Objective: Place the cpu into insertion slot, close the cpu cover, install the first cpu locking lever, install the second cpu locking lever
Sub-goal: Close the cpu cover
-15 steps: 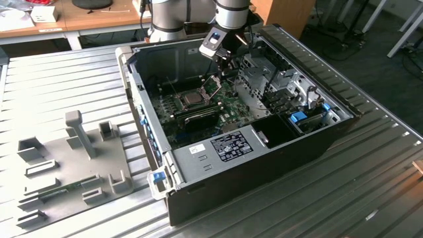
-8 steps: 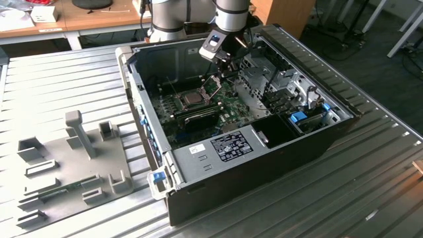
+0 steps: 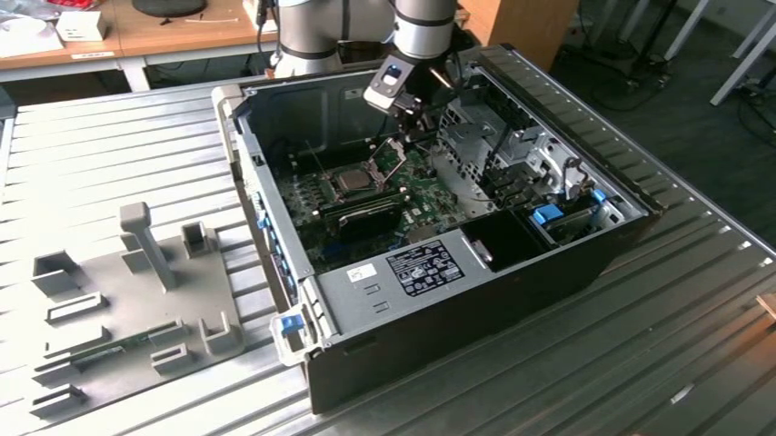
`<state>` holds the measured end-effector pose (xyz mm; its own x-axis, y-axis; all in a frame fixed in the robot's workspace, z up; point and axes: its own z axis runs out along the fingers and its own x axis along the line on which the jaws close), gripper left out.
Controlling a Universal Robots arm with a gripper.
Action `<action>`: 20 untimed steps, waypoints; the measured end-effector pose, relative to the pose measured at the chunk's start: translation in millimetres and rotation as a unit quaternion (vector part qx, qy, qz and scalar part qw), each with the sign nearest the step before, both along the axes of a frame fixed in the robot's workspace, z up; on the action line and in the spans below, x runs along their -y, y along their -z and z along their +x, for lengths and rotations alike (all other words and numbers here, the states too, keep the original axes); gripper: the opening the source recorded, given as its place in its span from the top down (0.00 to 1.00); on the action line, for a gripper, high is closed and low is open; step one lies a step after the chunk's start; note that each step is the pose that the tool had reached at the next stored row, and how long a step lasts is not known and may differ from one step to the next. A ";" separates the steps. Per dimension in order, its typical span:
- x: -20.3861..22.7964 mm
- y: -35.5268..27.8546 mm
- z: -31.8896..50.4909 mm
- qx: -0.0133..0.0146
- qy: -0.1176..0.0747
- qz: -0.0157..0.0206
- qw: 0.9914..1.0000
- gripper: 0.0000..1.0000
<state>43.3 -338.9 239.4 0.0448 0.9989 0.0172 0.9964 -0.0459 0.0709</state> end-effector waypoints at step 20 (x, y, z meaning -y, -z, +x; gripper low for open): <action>0.0 0.9 -6.2 -0.012 0.000 0.000 1.000 0.90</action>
